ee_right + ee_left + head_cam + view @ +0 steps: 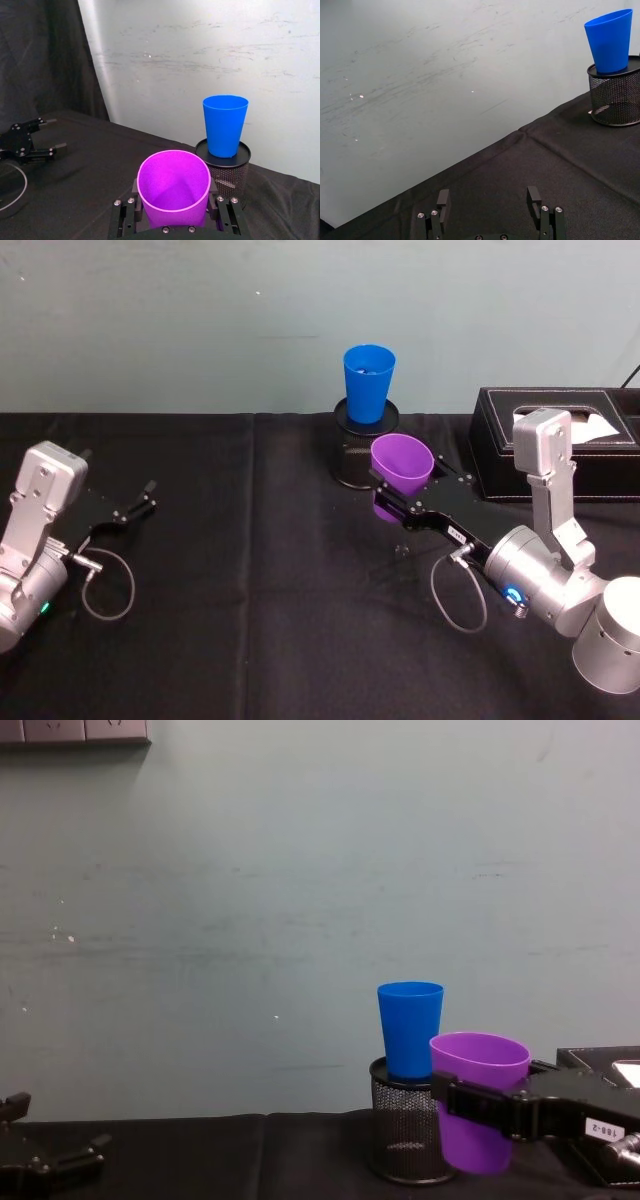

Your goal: Pick up one cup with a gripper and tap it against the other cup.

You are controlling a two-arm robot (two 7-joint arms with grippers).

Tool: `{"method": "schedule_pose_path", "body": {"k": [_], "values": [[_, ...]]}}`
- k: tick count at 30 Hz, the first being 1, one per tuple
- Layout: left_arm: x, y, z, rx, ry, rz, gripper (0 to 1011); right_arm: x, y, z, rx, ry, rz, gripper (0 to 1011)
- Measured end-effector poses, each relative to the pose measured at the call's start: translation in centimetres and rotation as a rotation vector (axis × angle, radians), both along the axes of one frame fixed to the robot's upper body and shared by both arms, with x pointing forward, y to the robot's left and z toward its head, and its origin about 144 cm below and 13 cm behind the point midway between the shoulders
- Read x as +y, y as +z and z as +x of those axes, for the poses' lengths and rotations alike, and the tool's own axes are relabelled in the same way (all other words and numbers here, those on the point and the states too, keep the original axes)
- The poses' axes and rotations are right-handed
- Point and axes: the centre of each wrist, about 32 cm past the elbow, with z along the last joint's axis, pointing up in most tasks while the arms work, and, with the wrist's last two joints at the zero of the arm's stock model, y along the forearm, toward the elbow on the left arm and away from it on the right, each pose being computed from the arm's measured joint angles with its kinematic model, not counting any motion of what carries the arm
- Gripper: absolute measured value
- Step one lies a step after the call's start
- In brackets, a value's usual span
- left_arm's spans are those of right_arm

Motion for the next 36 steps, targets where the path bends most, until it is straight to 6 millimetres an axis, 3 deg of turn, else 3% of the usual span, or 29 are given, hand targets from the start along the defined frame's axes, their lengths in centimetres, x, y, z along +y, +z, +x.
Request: {"method": "schedule_pose_path", "body": {"k": [36], "values": [[0.0,0.0,0.0,0.0,0.0,0.0,1000,0.0,0.0,0.0,0.0,0.0,0.0,726]]}}
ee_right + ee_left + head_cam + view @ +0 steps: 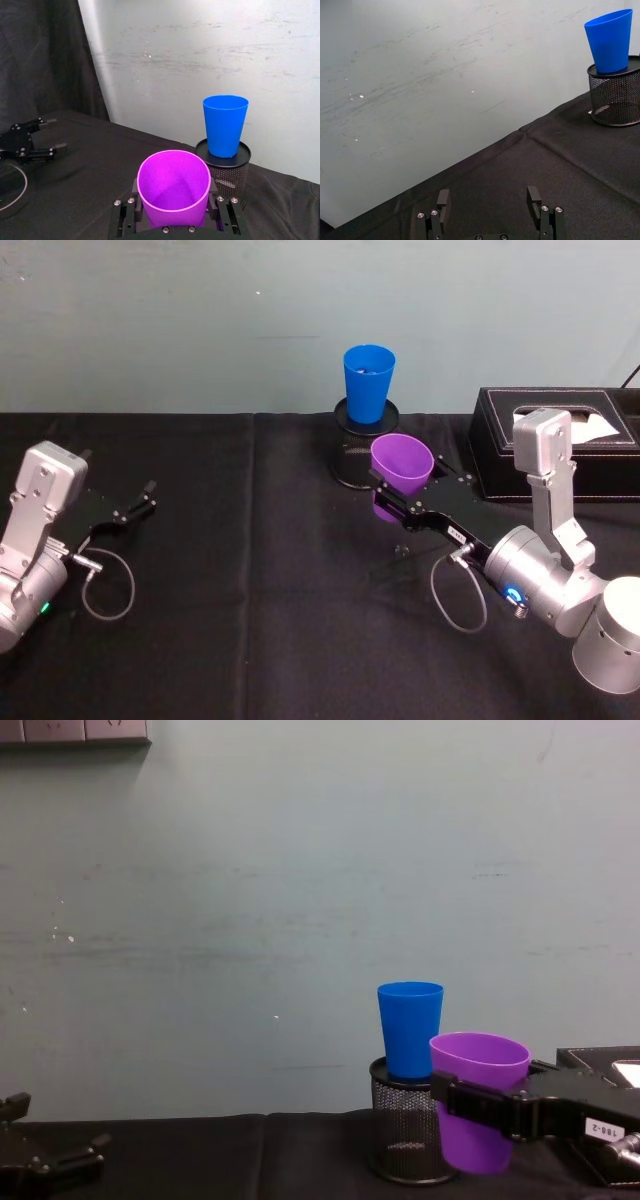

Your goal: Pick up one cup with a gripper and tap it against the other cup.

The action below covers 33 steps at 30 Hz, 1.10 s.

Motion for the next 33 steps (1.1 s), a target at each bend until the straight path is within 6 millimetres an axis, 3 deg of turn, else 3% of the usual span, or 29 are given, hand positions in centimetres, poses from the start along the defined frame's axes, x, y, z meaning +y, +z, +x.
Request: {"method": "schedule_pose_path", "body": {"k": [33], "values": [[0.0,0.0,0.0,0.0,0.0,0.0,1000,0.0,0.0,0.0,0.0,0.0,0.0,726]]}}
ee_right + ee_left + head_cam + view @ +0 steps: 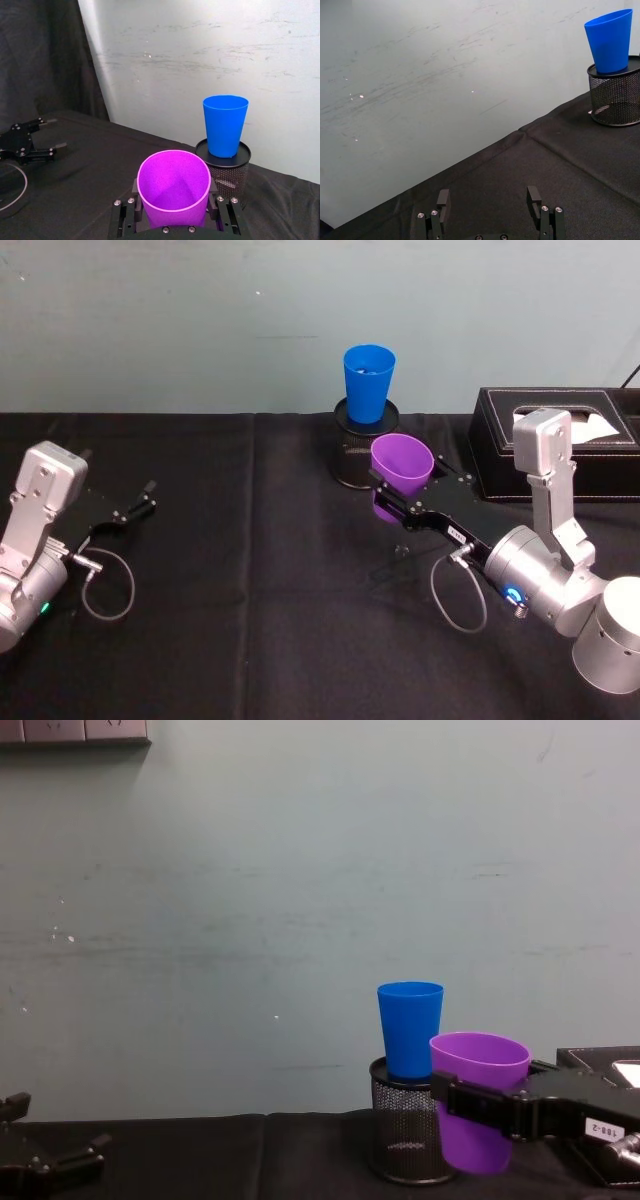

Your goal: Pick up one cup with a gripper and tap it against the other cup.

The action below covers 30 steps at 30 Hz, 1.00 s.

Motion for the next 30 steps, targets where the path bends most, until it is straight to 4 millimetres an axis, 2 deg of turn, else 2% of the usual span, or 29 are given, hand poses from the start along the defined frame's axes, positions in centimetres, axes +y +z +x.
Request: {"method": "schedule_pose_path", "body": {"k": [30], "values": [[0.0,0.0,0.0,0.0,0.0,0.0,1000,0.0,0.0,0.0,0.0,0.0,0.0,726]]}}
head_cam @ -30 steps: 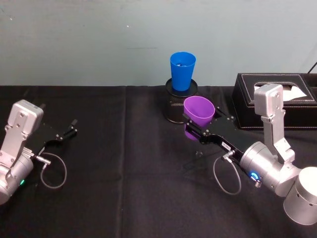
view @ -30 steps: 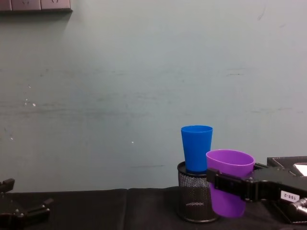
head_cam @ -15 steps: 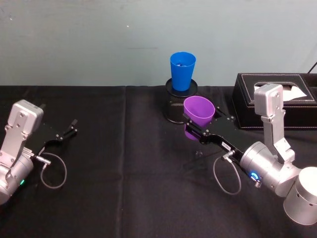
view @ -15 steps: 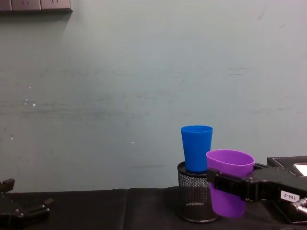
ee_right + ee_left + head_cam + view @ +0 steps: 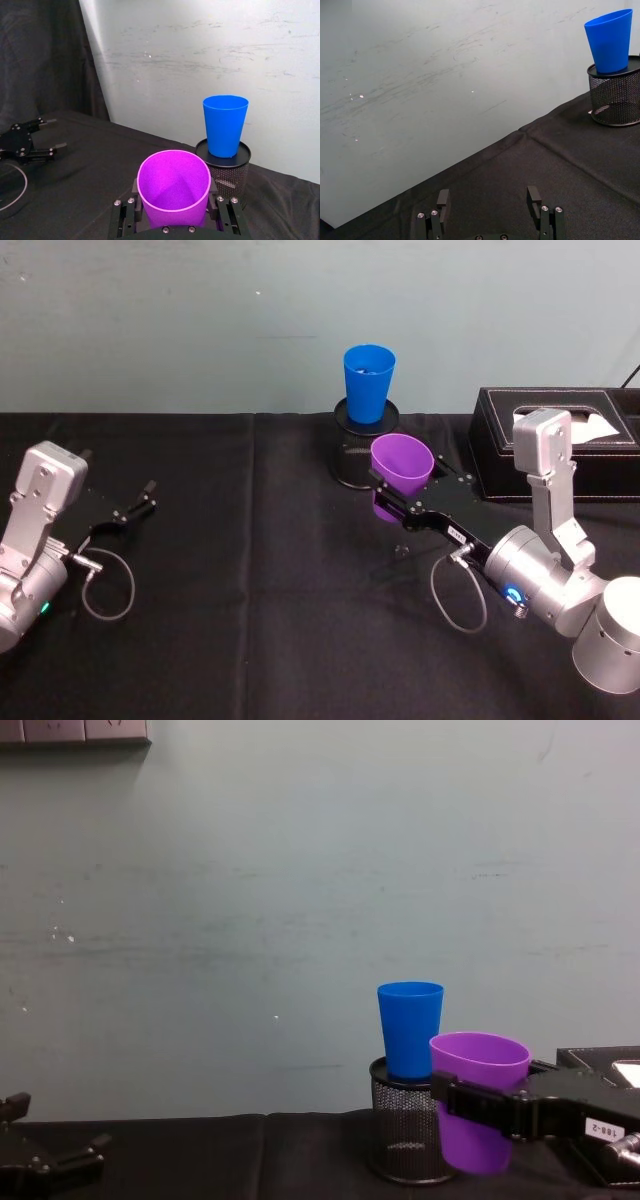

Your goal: Pick up one cup with a gripper and tap it against the other cup.

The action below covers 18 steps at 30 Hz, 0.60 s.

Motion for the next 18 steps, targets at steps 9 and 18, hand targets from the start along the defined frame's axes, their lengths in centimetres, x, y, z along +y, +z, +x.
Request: {"method": "schedule_pose_path", "body": {"k": [9,18], "values": [[0.0,0.0,0.0,0.0,0.0,0.0,1000,0.0,0.0,0.0,0.0,0.0,0.0,726],[0.0,0.0,0.0,0.0,0.0,0.0,1000,0.0,0.0,0.0,0.0,0.0,0.0,726]]}}
